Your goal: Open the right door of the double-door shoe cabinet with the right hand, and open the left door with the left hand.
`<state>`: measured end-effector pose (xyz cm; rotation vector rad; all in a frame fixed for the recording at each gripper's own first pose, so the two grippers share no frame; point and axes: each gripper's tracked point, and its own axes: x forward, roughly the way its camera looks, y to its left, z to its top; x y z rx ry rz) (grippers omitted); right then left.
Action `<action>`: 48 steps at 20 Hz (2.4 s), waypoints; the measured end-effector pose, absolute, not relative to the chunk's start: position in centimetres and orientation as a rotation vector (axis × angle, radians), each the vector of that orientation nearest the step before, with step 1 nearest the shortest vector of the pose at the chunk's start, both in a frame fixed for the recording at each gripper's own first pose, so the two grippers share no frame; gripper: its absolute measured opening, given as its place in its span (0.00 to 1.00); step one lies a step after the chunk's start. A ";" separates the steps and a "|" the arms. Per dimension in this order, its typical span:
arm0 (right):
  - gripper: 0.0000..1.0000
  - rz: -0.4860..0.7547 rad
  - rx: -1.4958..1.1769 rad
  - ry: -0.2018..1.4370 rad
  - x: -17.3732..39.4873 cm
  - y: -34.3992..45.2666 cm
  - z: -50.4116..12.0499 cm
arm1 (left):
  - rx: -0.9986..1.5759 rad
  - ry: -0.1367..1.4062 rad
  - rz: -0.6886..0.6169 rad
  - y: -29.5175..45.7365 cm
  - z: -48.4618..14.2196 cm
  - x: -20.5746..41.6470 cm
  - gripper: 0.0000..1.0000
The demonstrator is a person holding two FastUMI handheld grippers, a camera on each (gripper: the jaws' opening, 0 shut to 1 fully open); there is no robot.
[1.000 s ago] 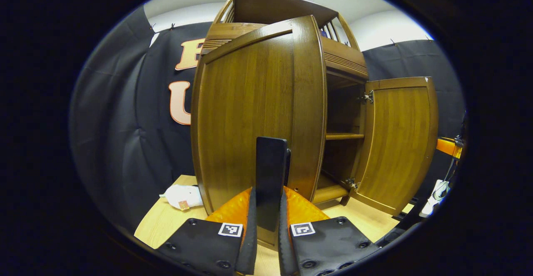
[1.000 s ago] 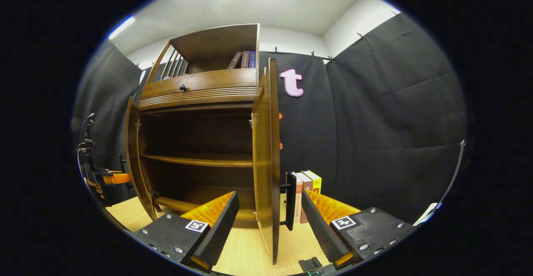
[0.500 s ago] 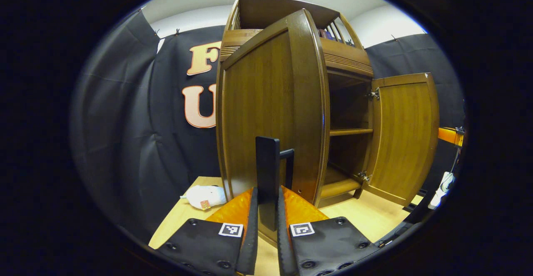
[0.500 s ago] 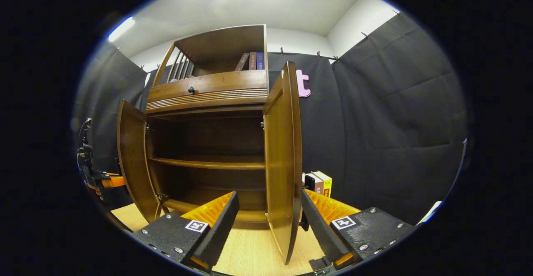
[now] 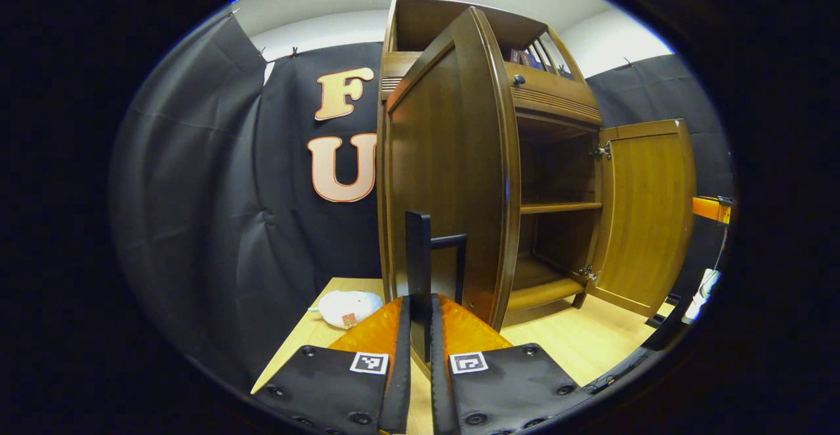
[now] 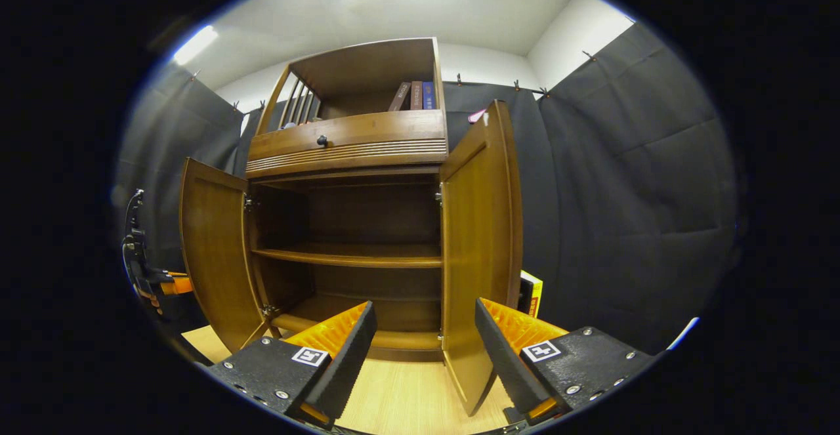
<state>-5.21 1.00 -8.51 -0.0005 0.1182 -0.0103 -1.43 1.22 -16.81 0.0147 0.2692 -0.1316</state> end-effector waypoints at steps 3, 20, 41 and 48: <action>0.92 -0.001 -0.003 0.109 -4.9 2.2 -8.2 | 0.007 0.272 -0.134 2.4 -16.8 -1.6 0.20; 0.92 0.017 0.020 0.132 -3.1 5.3 -8.8 | -0.065 0.256 -0.123 11.0 -16.7 -1.4 0.05; 0.92 0.002 0.054 0.119 -3.0 4.7 -6.6 | -0.032 0.141 -0.030 9.3 -5.3 -8.0 0.33; 0.92 0.046 0.006 0.111 -3.4 5.2 -4.2 | -0.035 0.102 -0.056 4.1 -1.3 -7.4 0.67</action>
